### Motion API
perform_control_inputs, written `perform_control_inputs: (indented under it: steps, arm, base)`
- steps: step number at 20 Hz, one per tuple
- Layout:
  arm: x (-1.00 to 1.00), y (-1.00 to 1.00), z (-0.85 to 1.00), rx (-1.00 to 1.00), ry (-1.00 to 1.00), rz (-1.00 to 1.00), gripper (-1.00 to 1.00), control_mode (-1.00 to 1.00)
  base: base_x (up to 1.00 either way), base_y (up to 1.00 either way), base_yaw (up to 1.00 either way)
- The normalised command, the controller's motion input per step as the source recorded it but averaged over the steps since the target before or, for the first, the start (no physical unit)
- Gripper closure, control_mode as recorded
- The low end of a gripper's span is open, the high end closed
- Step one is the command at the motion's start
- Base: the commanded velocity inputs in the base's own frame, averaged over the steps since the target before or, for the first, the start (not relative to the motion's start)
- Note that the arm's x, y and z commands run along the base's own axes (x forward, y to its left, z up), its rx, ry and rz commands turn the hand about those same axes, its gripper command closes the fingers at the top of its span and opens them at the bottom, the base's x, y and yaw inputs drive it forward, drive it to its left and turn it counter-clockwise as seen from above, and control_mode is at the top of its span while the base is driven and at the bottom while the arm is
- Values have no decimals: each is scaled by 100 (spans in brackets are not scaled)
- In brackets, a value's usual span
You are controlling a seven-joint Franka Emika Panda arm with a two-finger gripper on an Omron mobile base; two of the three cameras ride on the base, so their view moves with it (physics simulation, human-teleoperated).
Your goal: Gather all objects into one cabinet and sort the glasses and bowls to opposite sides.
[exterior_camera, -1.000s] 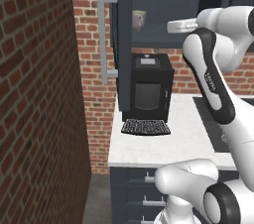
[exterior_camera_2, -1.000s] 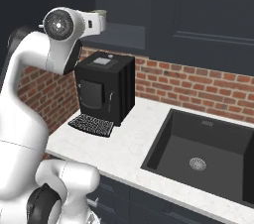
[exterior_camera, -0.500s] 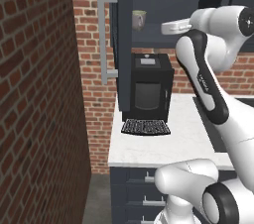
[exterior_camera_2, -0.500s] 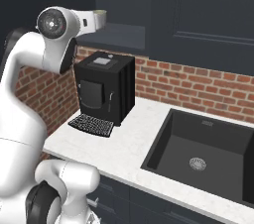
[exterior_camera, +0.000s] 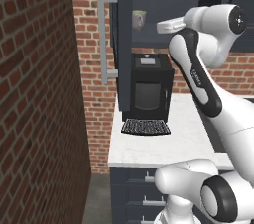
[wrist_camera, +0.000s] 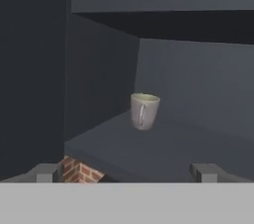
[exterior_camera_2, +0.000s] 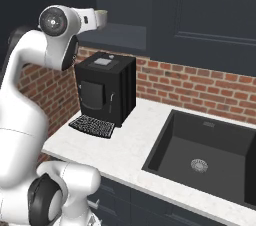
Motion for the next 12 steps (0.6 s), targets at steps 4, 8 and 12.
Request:
perform_control_inputs:
  steps: [4, 8, 12]
  arm:
    - [16, 0, 0, -1, -2, 0, -100, -100]
    - [12, 0, -5, 0, -1, -1, -100, -100]
    - [17, 0, -9, 0, -1, -5, -100, -100]
  base:
    - [0, 0, 0]
    - [0, 0, 0]
    - [0, 0, 0]
